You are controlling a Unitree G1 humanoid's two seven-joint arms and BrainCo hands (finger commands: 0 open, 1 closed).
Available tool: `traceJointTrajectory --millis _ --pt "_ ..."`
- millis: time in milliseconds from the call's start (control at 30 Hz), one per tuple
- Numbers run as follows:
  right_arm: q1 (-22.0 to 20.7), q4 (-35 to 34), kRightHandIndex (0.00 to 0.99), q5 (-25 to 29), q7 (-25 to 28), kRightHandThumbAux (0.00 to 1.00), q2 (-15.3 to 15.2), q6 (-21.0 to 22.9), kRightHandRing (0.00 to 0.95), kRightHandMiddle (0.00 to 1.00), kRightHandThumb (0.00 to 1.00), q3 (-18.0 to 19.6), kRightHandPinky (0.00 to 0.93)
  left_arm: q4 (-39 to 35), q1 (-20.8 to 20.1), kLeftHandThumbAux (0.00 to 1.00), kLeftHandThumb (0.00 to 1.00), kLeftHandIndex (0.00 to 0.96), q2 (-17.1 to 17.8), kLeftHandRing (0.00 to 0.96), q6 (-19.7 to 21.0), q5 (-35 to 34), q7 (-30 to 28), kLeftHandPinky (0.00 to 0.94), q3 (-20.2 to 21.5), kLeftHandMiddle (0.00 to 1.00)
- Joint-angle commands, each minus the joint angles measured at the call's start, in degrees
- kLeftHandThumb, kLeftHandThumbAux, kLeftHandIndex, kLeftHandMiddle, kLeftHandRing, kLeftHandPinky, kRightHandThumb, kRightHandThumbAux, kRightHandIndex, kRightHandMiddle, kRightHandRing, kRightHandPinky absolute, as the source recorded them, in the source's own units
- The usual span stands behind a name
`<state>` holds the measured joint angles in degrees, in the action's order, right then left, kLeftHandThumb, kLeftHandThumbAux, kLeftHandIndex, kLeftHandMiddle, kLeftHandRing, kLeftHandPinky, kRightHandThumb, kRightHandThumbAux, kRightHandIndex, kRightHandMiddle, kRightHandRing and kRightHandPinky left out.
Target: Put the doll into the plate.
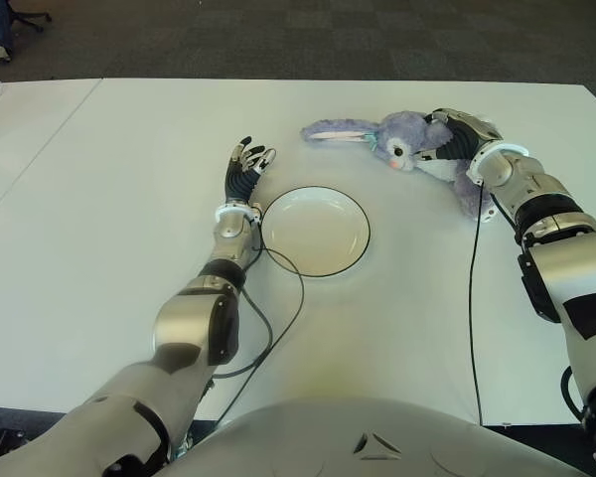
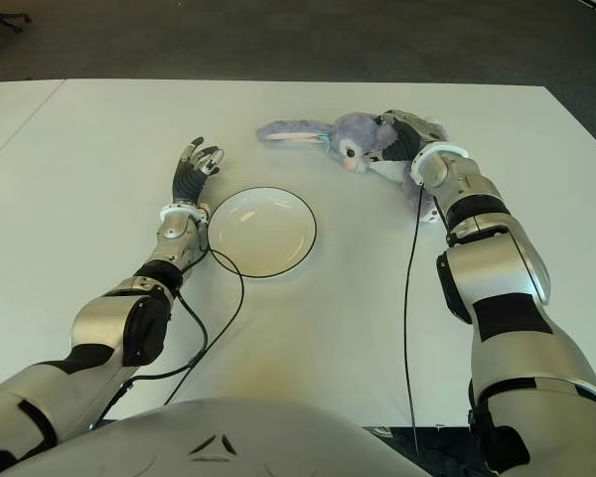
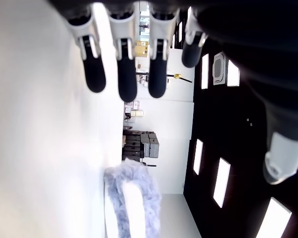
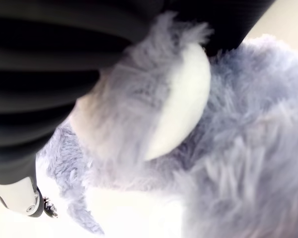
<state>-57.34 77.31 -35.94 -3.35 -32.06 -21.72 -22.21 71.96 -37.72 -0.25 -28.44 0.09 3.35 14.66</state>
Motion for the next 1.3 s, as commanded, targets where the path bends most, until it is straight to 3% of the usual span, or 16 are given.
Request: traceJointTrajectory --millis 33,333,467,700,1100,1300 --pt "1.96 1.05 0.123 -1.01 1.08 0.582 1.43 1.31 0.0 0.0 0.242 -1.19 0.0 4.9 7.4 0.557 0.0 0.116 -1.97 0.258 4.41 -0.08 -0.25 0.251 0.01 0.236" --pt "2.21 0.99 0.124 -0.76 -0.14 0.587 1.47 1.29 0.0 0.0 0.247 -1.18 0.0 4.9 7.44 0.576 0.0 0.128 -1.96 0.254 4.64 -0.26 -0.42 0.264 0.12 0.236" --pt "-0.19 0.68 0.131 0.74 -0.4 0.58 0.61 1.11 0.0 0.0 0.253 0.36 0.0 4.97 7.3 0.593 0.0 0.142 -1.82 0.264 5.06 -0.35 -0.28 0.289 0.26 0.24" --pt "-0.48 0.28 0.115 1.61 -3.0 0.569 0.5 0.91 0.0 0.0 0.226 1.9 0.0 4.95 7.24 0.581 0.0 0.135 -1.66 0.267 5.44 0.09 0.28 0.285 -0.15 0.244" --pt "-0.1 0.78 0.004 3.3 -2.99 0.477 0.76 4.75 0.0 0.0 0.148 4.28 0.0 5.06 7.09 0.573 0.0 0.129 -1.78 0.256 5.83 0.2 0.49 0.255 -0.27 0.241" --pt "0.02 0.85 0.0 3.62 -1.88 0.456 1.59 7.7 0.0 0.0 0.146 4.62 0.0 5.05 7.13 0.566 0.0 0.127 -1.85 0.26 5.71 0.04 0.68 0.273 -0.09 0.242"
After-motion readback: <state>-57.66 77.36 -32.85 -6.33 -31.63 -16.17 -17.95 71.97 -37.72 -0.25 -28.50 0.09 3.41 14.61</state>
